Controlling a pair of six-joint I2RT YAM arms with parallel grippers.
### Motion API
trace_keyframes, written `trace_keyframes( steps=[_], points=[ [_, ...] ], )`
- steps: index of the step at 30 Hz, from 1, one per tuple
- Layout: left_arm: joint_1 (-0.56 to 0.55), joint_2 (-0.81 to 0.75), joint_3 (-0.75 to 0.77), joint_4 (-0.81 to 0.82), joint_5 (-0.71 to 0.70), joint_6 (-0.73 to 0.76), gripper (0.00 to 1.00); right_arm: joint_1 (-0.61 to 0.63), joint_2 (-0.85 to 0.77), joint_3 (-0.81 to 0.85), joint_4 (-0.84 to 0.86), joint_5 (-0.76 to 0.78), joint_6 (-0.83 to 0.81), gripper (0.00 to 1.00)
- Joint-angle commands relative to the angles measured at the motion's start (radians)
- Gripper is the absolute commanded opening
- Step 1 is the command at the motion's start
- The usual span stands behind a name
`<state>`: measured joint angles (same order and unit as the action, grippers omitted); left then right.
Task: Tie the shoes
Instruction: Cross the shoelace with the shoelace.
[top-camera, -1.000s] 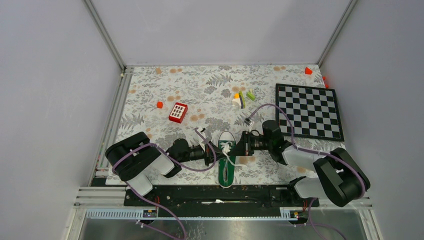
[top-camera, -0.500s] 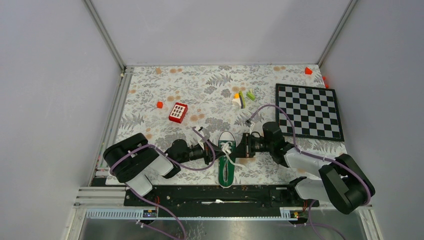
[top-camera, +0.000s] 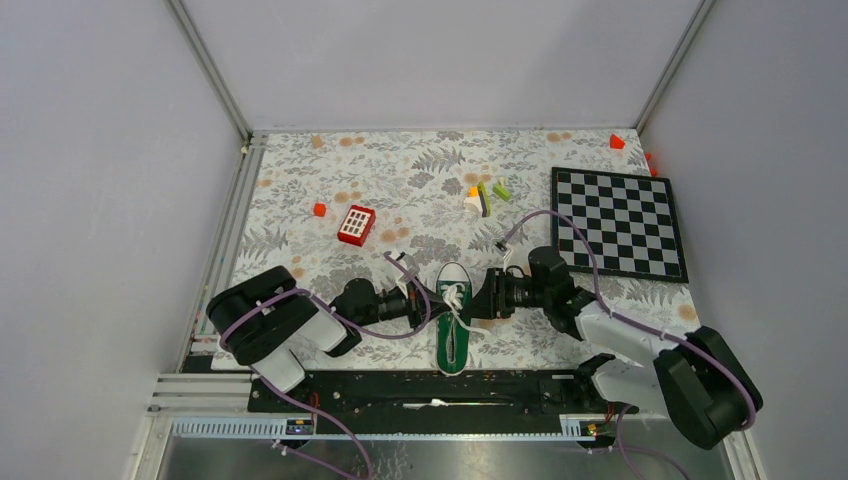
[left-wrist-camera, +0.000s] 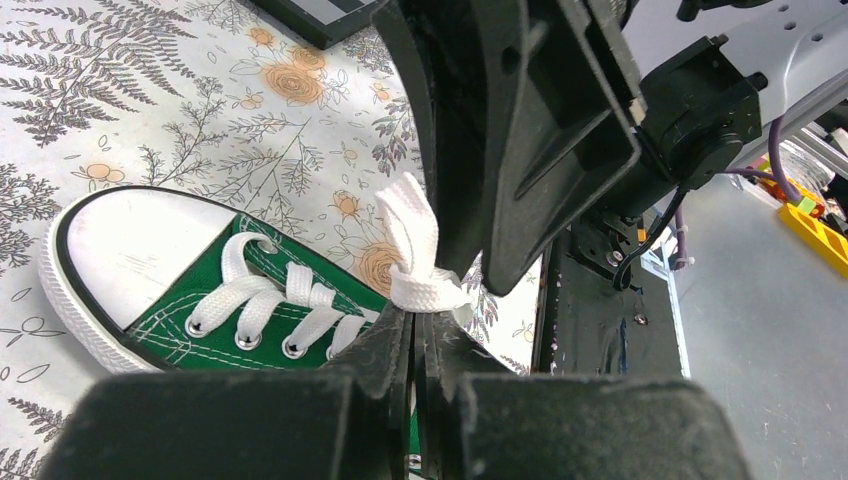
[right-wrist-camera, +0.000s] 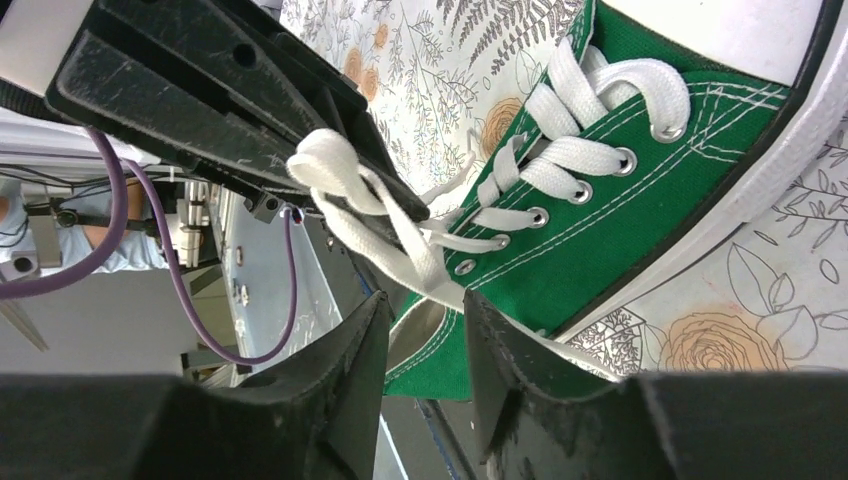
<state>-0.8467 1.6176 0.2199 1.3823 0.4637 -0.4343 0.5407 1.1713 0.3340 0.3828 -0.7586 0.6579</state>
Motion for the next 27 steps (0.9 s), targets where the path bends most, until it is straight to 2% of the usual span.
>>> trace_keyframes(
  steps=[1, 4, 7, 12, 27],
  points=[
    [-0.007, 0.006, 0.012, 0.060, 0.006, -0.022, 0.00, 0.010, -0.092, 0.016, -0.106, 0.051, -0.068, 0.42],
    [-0.009, 0.015, 0.015, 0.061, 0.006, -0.020, 0.00, 0.010, -0.110, 0.026, -0.141, 0.043, -0.103, 0.46],
    [-0.011, 0.016, 0.018, 0.061, 0.007, -0.020, 0.00, 0.011, -0.081, 0.044, -0.151, -0.013, -0.132, 0.54],
    [-0.012, 0.011, 0.019, 0.061, 0.007, -0.014, 0.00, 0.021, -0.036, 0.082, -0.167, -0.037, -0.190, 0.62],
    [-0.011, 0.010, 0.021, 0.061, 0.007, -0.009, 0.00, 0.064, 0.091, 0.199, -0.200, -0.021, -0.256, 0.63]
  ],
)
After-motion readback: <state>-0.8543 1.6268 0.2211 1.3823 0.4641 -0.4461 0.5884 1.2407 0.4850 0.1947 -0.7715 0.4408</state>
